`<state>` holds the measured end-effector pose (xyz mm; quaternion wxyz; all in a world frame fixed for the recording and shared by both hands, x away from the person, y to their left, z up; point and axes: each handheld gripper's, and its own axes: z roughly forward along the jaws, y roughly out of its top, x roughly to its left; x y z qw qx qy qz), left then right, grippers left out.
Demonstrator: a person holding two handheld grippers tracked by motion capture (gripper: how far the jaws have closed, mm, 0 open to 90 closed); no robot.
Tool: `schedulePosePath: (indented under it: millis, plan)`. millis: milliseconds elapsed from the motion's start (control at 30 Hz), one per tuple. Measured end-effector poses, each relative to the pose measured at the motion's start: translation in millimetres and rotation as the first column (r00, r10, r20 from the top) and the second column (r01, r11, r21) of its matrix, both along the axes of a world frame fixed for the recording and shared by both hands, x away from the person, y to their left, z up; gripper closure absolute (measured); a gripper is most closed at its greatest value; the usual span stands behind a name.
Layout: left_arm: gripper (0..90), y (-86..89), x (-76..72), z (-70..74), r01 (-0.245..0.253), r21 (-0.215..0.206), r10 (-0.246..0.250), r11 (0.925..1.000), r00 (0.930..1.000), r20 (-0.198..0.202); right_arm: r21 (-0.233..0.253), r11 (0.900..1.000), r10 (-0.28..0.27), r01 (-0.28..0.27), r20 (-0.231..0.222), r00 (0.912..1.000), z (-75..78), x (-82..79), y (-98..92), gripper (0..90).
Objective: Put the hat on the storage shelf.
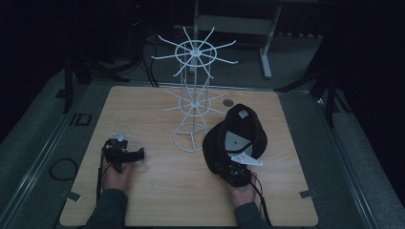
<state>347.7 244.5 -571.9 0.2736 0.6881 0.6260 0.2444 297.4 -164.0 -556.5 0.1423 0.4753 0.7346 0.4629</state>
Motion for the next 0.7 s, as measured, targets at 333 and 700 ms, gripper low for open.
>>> schedulePosePath:
  millis: [333,700]
  plan:
    - [0.7,0.0,0.0,0.0,0.000,0.000,0.000,1.0000,1.0000,0.000,0.014,0.999,-0.042,0.042,0.037,0.9984,6.0,-0.5,-10.3,77.6]
    - [0.8,0.0,0.0,0.0,0.000,0.000,0.000,1.0000,1.0000,0.000,0.012,0.996,-0.087,0.087,0.064,0.9942,9.9,-1.3,-16.3,79.5]
